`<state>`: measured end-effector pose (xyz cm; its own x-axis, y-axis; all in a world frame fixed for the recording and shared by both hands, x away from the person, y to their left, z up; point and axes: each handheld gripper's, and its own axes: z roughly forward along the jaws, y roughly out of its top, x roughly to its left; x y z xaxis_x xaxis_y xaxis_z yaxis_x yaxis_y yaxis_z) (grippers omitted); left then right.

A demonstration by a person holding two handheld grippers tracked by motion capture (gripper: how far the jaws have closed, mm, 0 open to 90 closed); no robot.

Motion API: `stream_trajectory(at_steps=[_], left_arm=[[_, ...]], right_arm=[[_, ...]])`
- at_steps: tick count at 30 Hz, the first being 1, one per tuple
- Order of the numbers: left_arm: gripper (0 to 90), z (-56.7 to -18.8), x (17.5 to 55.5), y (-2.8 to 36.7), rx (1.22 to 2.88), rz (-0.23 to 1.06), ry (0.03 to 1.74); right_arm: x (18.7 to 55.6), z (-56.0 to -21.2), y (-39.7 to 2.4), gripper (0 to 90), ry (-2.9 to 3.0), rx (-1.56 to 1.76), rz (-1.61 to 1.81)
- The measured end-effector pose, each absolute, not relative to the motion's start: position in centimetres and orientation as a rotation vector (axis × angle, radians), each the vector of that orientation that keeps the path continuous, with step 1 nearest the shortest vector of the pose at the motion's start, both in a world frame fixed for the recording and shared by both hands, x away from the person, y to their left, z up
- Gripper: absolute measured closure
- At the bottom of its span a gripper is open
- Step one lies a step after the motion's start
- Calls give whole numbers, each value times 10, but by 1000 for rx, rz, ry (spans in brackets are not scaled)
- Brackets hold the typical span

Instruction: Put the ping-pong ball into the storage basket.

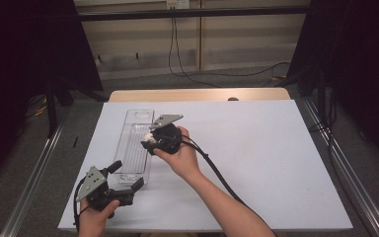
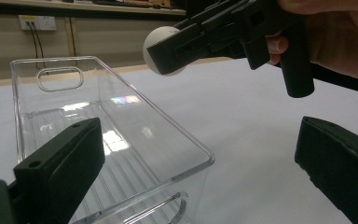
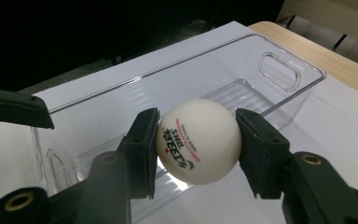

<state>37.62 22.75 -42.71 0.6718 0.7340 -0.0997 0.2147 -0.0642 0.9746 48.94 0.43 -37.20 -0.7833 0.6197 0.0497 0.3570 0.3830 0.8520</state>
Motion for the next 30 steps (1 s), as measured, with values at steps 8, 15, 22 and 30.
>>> stream_trajectory(at_steps=[8, 15, 22, 30], left_arm=[[16, -427, 376, 227, 1619, 513, 793], [16, -427, 376, 227, 1615, 506, 796], [16, -427, 376, 227, 1618, 511, 789], [16, -427, 376, 227, 1618, 504, 786]], right_arm=[[491, -373, 8, 514, 2370, 856, 1356], [492, -374, 11, 514, 2377, 852, 1354], [493, -374, 14, 514, 2380, 852, 1355], [494, -376, 17, 514, 2389, 858, 1350]])
